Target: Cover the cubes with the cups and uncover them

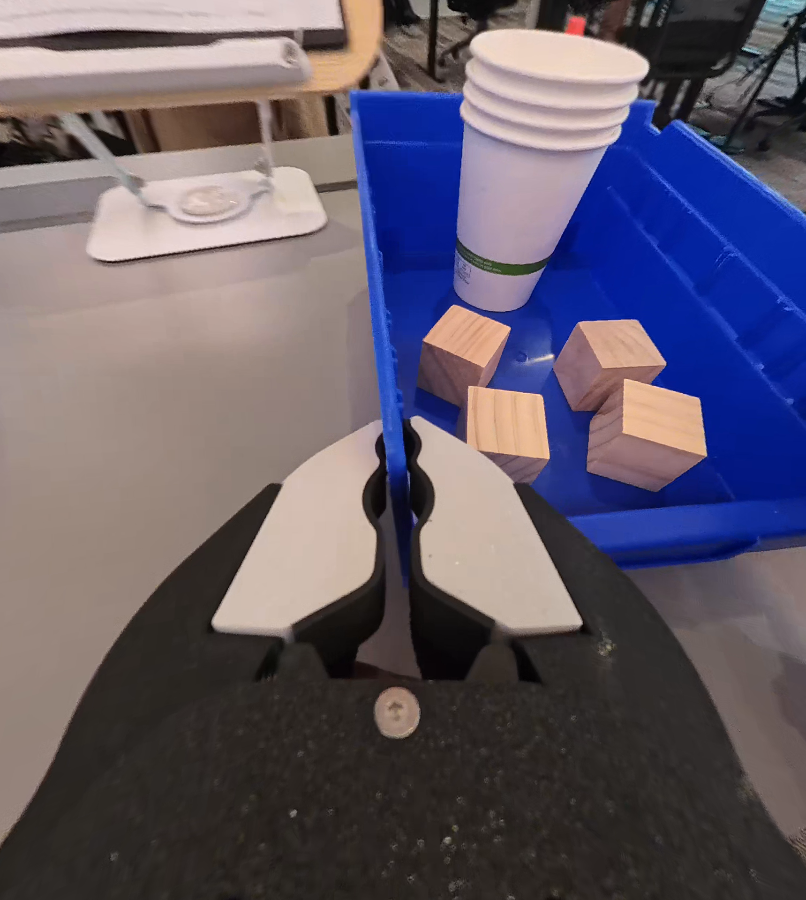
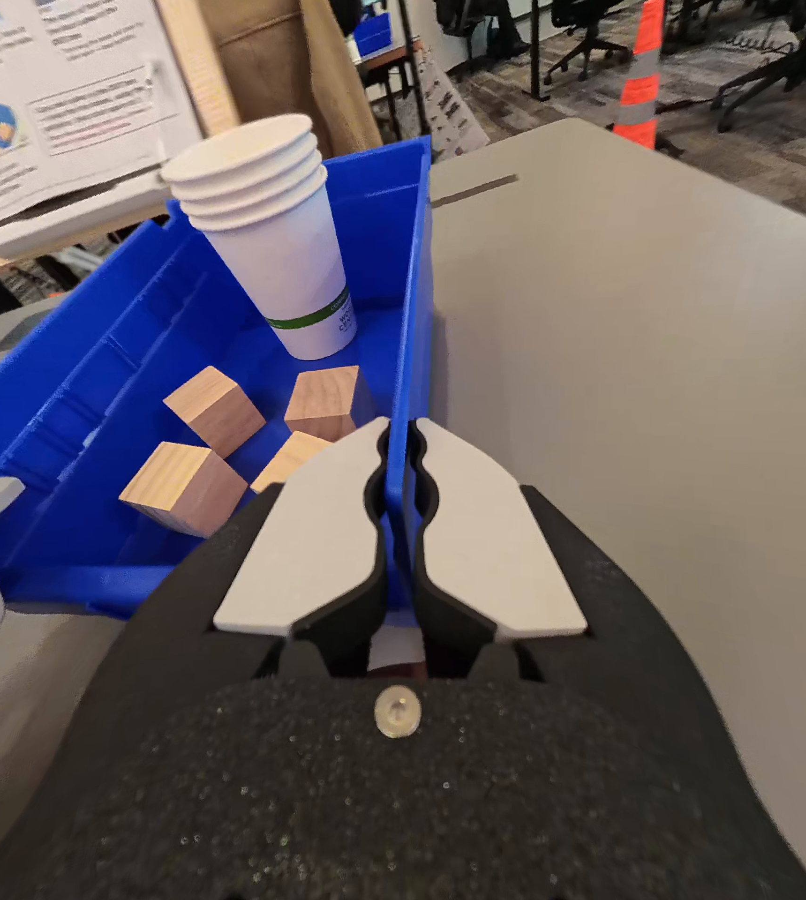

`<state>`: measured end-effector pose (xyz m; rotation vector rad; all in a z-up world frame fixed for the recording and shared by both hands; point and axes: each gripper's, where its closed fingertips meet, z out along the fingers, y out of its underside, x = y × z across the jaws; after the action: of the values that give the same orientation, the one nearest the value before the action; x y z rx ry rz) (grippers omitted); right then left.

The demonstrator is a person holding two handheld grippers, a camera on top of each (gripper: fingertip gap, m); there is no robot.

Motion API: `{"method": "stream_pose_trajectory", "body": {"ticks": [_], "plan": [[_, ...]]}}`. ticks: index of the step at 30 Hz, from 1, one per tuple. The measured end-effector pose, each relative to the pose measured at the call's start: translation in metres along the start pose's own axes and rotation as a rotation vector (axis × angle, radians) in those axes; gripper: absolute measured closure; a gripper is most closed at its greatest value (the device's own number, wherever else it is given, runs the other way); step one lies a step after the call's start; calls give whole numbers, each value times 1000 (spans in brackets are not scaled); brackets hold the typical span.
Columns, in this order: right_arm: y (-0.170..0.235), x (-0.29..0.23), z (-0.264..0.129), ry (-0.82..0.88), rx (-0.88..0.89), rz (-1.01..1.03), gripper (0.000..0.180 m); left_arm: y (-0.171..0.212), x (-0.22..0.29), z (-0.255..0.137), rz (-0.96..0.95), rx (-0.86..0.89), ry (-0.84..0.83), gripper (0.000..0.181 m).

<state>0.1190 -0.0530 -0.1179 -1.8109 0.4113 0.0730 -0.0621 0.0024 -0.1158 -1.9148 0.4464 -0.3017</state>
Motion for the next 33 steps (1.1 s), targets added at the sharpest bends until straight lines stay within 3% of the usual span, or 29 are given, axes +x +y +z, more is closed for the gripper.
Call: {"method": "stream_pose_trajectory", "body": {"ticks": [10,16,21,23,24,25,26,28,30,33], "plan": [[33,-163,9,-221,-59,-102,175,19,-149,-73,-77,9,-219,178],[61,-231,19,-309,-112,-146,173,42,-218,-92,-132,-30,-286,178],[66,-249,21,-330,-121,-187,171,49,-237,-95,-154,-25,-285,178],[68,-253,21,-363,-142,-196,168,48,-234,-93,-155,-21,-237,163],[68,-254,20,-378,-144,-210,162,48,-230,-94,-154,-24,-201,148],[67,-252,19,-379,-142,-211,143,46,-226,-99,-166,-13,-170,135],[68,-249,16,-392,-143,-211,130,42,-221,-107,-179,9,-129,132],[68,-244,6,-432,-139,-213,124,37,-222,-131,-195,52,-107,133],[63,-233,-9,-458,-85,-210,123,35,-238,-153,-198,72,-137,133],[51,-222,-29,-485,1,-147,130,40,-302,-171,-214,59,-286,133]]}}
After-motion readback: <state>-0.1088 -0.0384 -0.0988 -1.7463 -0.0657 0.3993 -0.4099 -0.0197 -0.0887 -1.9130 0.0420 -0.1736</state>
